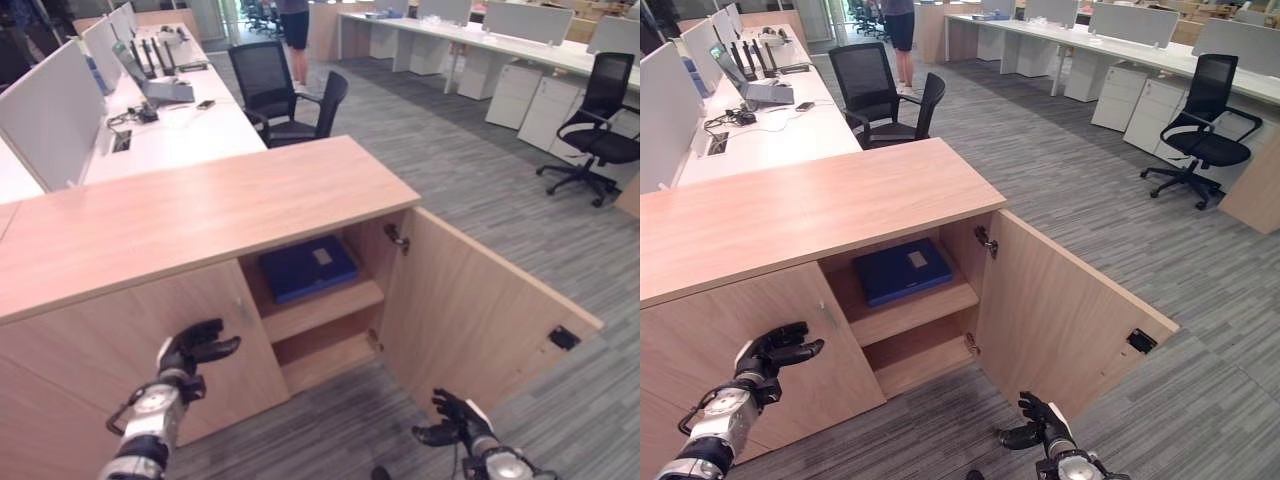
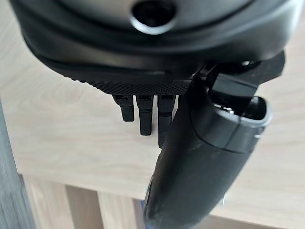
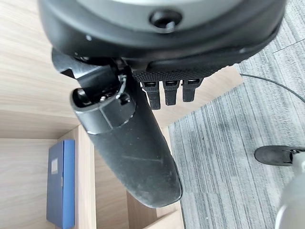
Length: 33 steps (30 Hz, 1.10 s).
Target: Put the empty folder in the office cabinet
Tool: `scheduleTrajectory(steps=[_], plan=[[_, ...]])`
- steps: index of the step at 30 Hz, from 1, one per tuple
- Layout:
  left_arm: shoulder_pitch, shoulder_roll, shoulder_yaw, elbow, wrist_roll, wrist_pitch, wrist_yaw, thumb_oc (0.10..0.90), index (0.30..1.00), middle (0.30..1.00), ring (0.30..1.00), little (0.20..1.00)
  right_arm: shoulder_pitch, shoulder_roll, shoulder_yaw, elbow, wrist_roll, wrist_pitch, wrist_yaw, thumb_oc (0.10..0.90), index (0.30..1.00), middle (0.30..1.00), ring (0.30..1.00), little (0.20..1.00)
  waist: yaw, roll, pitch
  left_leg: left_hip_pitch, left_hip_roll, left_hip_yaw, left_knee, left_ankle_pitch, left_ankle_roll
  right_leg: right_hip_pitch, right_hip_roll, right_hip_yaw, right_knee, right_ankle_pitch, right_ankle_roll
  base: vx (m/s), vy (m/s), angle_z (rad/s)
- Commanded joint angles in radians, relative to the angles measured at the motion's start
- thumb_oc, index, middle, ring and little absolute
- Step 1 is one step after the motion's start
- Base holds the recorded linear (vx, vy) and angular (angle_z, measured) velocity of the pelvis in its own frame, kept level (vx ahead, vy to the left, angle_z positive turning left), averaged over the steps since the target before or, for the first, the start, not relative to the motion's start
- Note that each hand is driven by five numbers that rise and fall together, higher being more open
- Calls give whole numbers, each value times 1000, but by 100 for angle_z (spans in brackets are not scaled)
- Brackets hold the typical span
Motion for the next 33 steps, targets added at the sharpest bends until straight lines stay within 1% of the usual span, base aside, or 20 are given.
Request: scheduleTrajectory(steps=[1,5,10,13,14,15,16,17,18,19,20,21,22,25,26,27,28,30,31,33], plan=[[-155,119,69,-3,0,-98,31,800,900,900,900,900,-32,-53,0,-95,35,-94,8,800,900,900,900,900,-8,24,-42,-37,46,36,-1,-16,-48,59,-69,-49,41,-152,121,19,69,-13],[-202,156,80,44,2,-96,40,800,900,900,900,900,-10,-57,-11,-92,44,-96,13,800,900,900,900,900,-19,16,-42,-38,39,38,-1,-22,-44,49,-82,-46,46,-146,135,11,67,-1],[-231,155,74,29,-8,-101,53,800,900,900,900,900,-5,-53,-16,-81,53,-96,8,800,900,900,900,900,-23,8,-35,-39,33,37,-1,-28,-39,40,-89,-45,57,-145,142,-3,22,0],[-224,120,64,-24,-27,-111,61,800,900,900,900,900,-12,-45,-13,-71,55,-95,5,800,900,900,900,900,-19,4,-29,-40,29,34,-1,-29,-35,33,-91,-44,77,-152,144,0,0,0],[-212,94,61,-68,-39,-116,66,800,900,900,900,900,-15,-40,-15,-69,55,-97,1,800,900,900,900,900,-16,4,-25,-39,27,34,-1,-30,-33,28,-92,-48,92,-154,143,-62,-6,3],[-163,29,43,-194,-43,-136,79,800,900,900,900,900,-38,-31,-23,-62,48,-93,-9,800,900,900,900,900,-5,7,-3,-42,28,31,-1,-29,-28,-1,-93,-63,137,-152,146,-63,-6,2],[-158,26,45,-202,-40,-133,83,800,900,900,900,900,-37,-33,-23,-61,48,-93,-9,800,900,900,900,900,-4,8,-5,-42,28,33,-1,-29,-28,-4,-92,-62,142,-154,145,-174,-36,-4],[-79,-56,16,-365,-34,-152,91,800,900,900,900,900,-77,-17,-41,-52,33,-84,-32,800,900,900,900,900,41,18,32,-50,38,55,-1,-22,-28,-43,-129,-190,198,-132,153,-159,-64,-7],[-24,-93,3,-448,-34,-153,83,800,900,900,900,900,-84,-11,-46,-56,25,-81,-39,800,900,900,900,900,60,24,38,-54,44,69,-1,-19,-30,-46,-155,-273,217,-131,149,-156,-65,-24],[-18,-95,3,-455,-32,-150,85,800,900,900,900,900,-82,-12,-46,-57,25,-81,-40,800,900,900,900,900,57,26,37,-53,44,66,-1,-19,-30,-44,-155,-277,219,-133,149,-68,-87,-53],[92,-161,-23,-590,-43,-147,45,800,900,900,900,900,-98,5,-58,-50,9,-72,-44,800,900,900,900,900,97,34,37,-61,54,105,-1,-13,-31,-34,-218,-448,239,-125,126,-23,-107,-63],[142,-187,-44,-659,-48,-145,17,800,900,900,900,900,-105,15,-62,-40,4,-70,-50,800,900,900,900,900,111,32,33,-64,55,125,0,-13,-31,-27,-242,-504,241,-116,120,-20,-132,-65],[183,-207,-56,-697,-50,-131,-1,800,900,900,900,900,-104,20,-63,-39,1,-65,-48,800,900,900,900,900,119,27,26,-67,52,134,0,-14,-30,-20,-252,-531,231,-109,120,19,-74,-59],[249,-237,-94,-753,-45,-113,-44,800,900,900,900,900,-111,24,-61,-31,-5,-62,-49,800,900,900,900,900,131,22,12,-67,49,157,0,-17,-34,-13,-264,-548,182,-77,126,48,-143,-59],[264,-254,-132,-774,-53,-99,-74,800,900,900,900,900,-120,22,-59,-32,-4,-59,-54,800,900,900,900,900,122,31,19,-65,61,154,0,-14,-43,-41,-261,-511,159,-63,134,53,-187,-52],[265,-254,-132,-775,-53,-99,-75,800,900,900,900,900,-119,22,-59,-33,-4,-59,-54,800,900,900,900,900,125,33,18,-64,63,156,0,-15,-44,-42,-258,-509,158,-62,133,87,-294,-58],[285,-254,-169,-784,-45,-94,-105,800,900,900,900,900,-102,15,-65,-43,2,-62,-51,800,900,900,900,900,111,34,25,-57,74,155,2,-15,-55,-35,-240,-448,117,-63,133,68,-207,-54],[297,-257,-179,-792,-46,-89,-115,800,900,900,900,900,-94,11,-67,-50,3,-63,-47,800,900,900,900,900,105,35,24,-58,77,152,4,-14,-58,-33,-233,-429,108,-65,130,66,-210,-54],[319,-263,-192,-783,-66,-74,-142,800,900,900,900,900,-88,-1,-75,-45,5,-68,-42,800,900,900,900,900,90,42,23,-51,92,158,10,-9,-70,-26,-216,-408,96,-71,125,55,-179,-62],[342,-273,-196,-782,-98,-60,-162,800,900,900,900,900,-82,-17,-75,-48,5,-67,-32,800,900,900,900,900,76,53,20,-43,109,163,19,-5,-78,-20,-194,-395,91,-84,115,70,-222,-31]])
